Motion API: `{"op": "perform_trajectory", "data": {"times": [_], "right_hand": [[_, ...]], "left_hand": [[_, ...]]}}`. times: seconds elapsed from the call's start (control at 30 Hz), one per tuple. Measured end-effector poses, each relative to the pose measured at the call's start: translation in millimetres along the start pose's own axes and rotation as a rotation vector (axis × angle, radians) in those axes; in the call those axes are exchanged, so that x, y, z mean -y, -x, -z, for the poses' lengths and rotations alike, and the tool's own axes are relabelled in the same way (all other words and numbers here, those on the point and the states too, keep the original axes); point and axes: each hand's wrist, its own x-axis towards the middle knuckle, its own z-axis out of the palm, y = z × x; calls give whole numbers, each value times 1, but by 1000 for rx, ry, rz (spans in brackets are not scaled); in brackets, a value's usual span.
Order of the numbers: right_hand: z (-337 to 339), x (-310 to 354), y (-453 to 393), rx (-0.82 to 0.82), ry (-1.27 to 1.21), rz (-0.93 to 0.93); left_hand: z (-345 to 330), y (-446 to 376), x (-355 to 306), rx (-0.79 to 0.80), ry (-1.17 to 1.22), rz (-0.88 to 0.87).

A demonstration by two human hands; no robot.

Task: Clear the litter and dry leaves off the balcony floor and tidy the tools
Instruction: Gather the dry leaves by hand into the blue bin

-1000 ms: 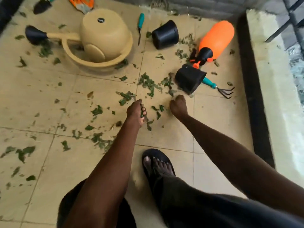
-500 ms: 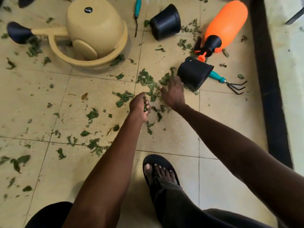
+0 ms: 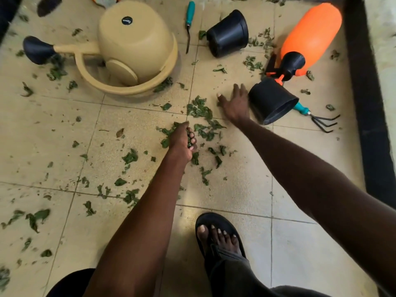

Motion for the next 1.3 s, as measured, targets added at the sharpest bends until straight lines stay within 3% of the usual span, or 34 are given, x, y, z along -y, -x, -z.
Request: {"op": "perform_trajectory", "data": {"times": [0.13,0.43,0.53,0.77,0.87,0.93,1.0,1.1,1.3], "right_hand": [[-6,18,-29,143,91,-24],[-65,58,16,346,449,502],[-61,41,42,286,395,621],[-30,3,89,263,308,670],[-4,6,84,130,47,436],[11,5,67,221,-11,219],[16,3,56,423,151,154],[7,8,59,647,394,255],[-32,2,82,652,589,566]], "left_hand": [[14,-1,-5,-23,32,-19],[61,0,0,-18,110,7],[70,6,9,-7,124,13],[73,19,46,48,191,41],[74,22,62,71,224,63],[74,25,67,67,232,60],[73,29,67,68,231,55],[73,34,66,70,220,54],[74,39,72,69,186,51]]}}
